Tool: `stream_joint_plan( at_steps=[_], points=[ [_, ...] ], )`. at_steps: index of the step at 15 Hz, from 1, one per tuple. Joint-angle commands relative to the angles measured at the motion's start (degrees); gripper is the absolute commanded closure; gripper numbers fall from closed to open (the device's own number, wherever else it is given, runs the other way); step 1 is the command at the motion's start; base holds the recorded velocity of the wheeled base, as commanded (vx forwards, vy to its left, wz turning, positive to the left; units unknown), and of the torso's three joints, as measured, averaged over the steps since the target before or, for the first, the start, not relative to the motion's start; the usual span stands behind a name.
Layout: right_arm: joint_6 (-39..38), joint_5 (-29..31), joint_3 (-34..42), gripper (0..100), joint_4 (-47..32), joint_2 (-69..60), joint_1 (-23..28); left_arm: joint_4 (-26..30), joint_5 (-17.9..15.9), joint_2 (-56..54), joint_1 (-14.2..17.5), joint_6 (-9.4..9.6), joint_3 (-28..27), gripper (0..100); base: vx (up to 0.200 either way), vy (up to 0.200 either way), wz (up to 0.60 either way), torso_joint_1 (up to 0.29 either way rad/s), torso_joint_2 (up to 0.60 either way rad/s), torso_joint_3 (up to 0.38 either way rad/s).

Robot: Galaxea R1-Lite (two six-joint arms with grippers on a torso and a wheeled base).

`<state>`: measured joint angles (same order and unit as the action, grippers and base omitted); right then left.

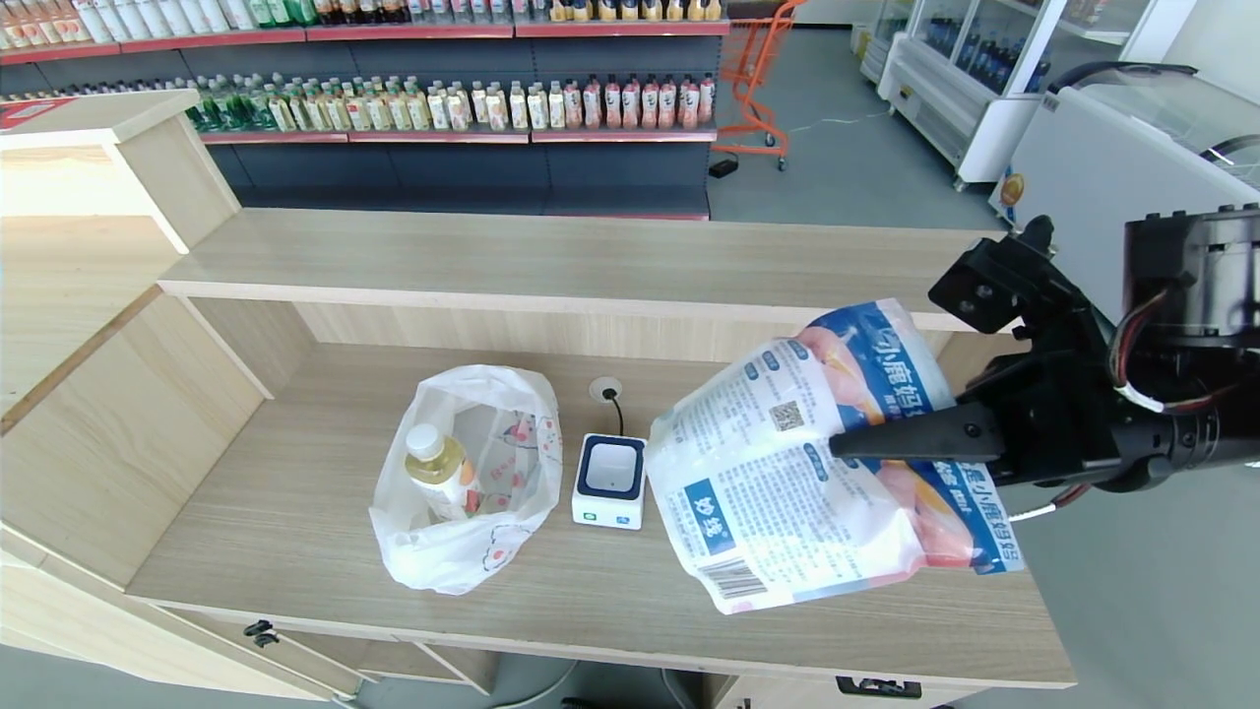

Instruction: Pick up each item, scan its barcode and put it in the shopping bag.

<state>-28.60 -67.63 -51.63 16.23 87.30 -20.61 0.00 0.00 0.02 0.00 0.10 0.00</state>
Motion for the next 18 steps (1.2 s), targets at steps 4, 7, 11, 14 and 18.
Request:
stream_joint_plan(
  at_steps=[4,7,11,14,18],
  points=[
    [15.15,6.90,1.09,100,1.18,-0.02,1.72,0.00,0.00,-0.02,0.00,-0.01,0.00,0,0.000,0.000,0.00,0.000,0.00,0.000],
    [37.39,18.94,3.46,100,0.74,0.24,7.78,0.00,0.00,-0.02,0.00,-0.01,0.00,0,0.000,0.000,0.00,0.000,0.00,0.000],
    [47.41,30.02,6.28,100,1.35,-0.20,11.83,0.00,0.00,-0.02,0.00,-0.01,0.00,0,0.000,0.000,0.00,0.000,0.00,0.000],
    [49.25,31.51,9.18,100,1.35,-1.69,13.93,0.00,0.00,-0.02,0.00,-0.01,0.00,0,0.000,0.000,0.00,0.000,0.00,0.000],
    [49.25,32.30,11.20,100,1.35,-3.54,14.02,0.00,0.00,-0.02,0.00,0.25,0.00,0,0.000,0.000,0.00,0.000,0.00,0.000]
  ],
)
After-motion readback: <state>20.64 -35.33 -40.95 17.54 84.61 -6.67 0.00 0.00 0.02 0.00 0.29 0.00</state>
